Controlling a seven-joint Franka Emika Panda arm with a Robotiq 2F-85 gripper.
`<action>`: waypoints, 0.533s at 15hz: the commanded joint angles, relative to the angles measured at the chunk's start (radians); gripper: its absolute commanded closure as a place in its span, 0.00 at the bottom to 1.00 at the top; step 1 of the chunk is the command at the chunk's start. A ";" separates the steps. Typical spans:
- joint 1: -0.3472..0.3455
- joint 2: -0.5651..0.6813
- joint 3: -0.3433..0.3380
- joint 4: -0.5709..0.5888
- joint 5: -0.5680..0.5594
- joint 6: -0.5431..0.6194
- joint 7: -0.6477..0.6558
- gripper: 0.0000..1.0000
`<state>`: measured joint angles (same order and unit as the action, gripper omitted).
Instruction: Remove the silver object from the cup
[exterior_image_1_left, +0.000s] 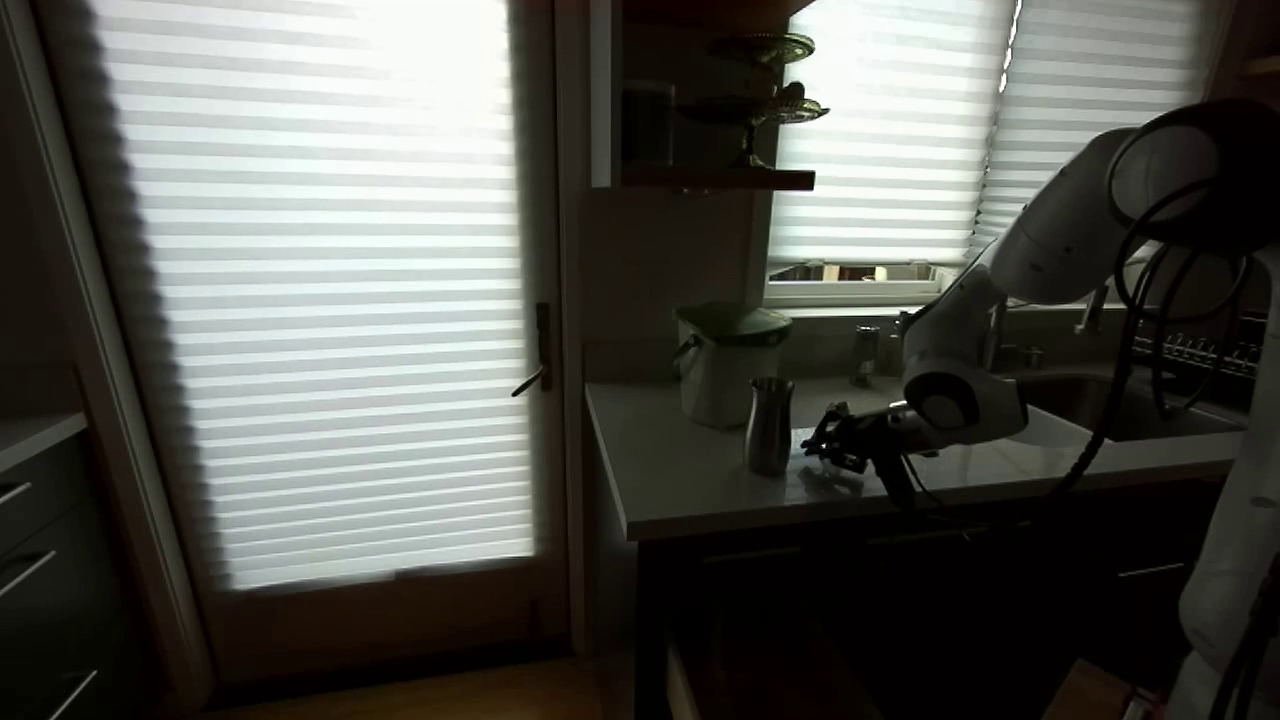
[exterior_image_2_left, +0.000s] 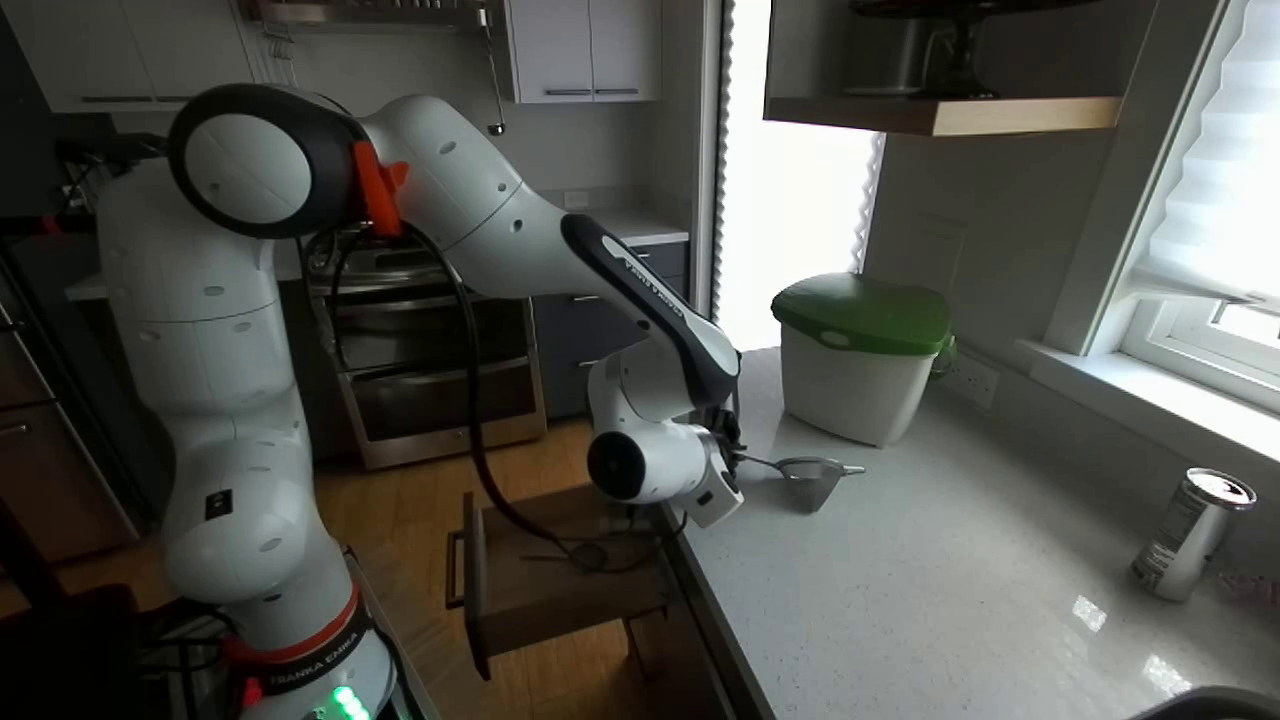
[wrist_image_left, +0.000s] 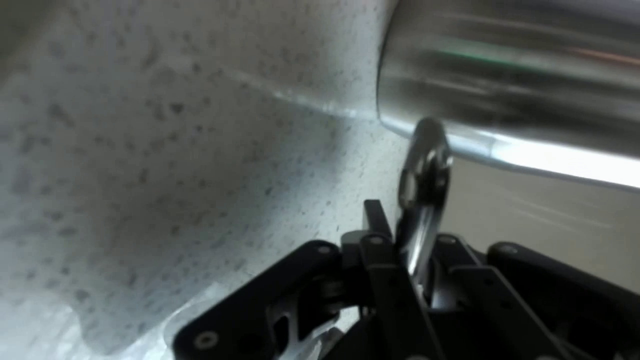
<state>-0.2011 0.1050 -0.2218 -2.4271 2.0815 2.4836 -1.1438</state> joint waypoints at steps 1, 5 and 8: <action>0.015 0.007 -0.003 0.009 -0.009 0.032 -0.005 0.82; 0.019 0.000 -0.002 0.008 -0.028 0.037 0.004 0.78; 0.020 -0.004 -0.001 0.009 -0.060 0.044 0.017 0.54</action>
<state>-0.1931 0.1050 -0.2218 -2.4219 2.0614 2.4944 -1.1453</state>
